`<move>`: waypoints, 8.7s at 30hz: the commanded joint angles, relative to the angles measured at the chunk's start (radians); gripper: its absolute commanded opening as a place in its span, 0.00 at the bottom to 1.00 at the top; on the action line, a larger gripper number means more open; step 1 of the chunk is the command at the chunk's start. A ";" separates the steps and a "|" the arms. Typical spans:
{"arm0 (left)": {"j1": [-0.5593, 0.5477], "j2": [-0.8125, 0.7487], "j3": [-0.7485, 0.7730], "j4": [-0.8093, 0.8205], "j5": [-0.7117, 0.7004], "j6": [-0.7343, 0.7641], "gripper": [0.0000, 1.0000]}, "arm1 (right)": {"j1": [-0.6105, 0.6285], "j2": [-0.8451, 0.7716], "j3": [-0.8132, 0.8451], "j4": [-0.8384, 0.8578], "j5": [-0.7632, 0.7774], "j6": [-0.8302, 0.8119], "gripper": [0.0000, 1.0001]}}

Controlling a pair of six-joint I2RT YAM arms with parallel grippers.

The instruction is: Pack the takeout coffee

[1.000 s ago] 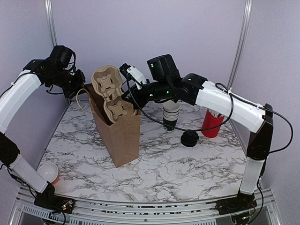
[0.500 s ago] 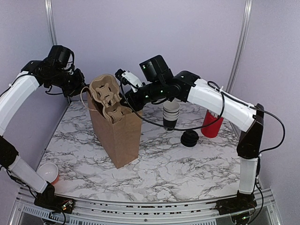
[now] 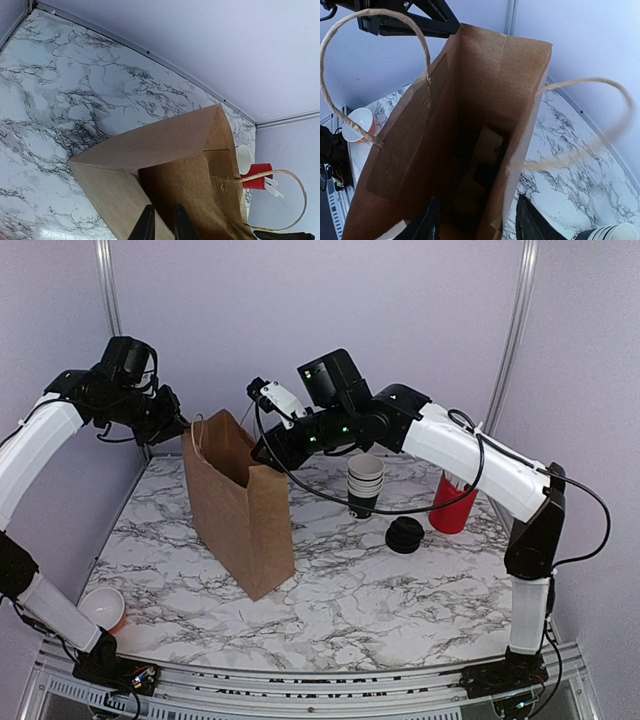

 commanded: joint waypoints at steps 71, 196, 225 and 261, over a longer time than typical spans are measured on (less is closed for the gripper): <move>0.105 -0.209 -1.112 0.909 0.002 -0.165 0.99 | -0.039 -0.033 -0.933 0.651 0.361 0.295 0.97; 0.142 -0.428 -0.827 0.543 -0.033 0.435 0.99 | -0.344 0.071 -0.211 -0.003 0.261 0.083 0.01; 0.141 -0.483 -0.906 0.549 -0.022 0.405 0.99 | -0.198 -0.086 -0.093 -0.088 0.572 0.005 0.00; 0.142 -0.454 -0.912 0.550 -0.022 0.405 0.99 | 0.182 -0.356 -0.933 0.169 0.438 0.312 0.00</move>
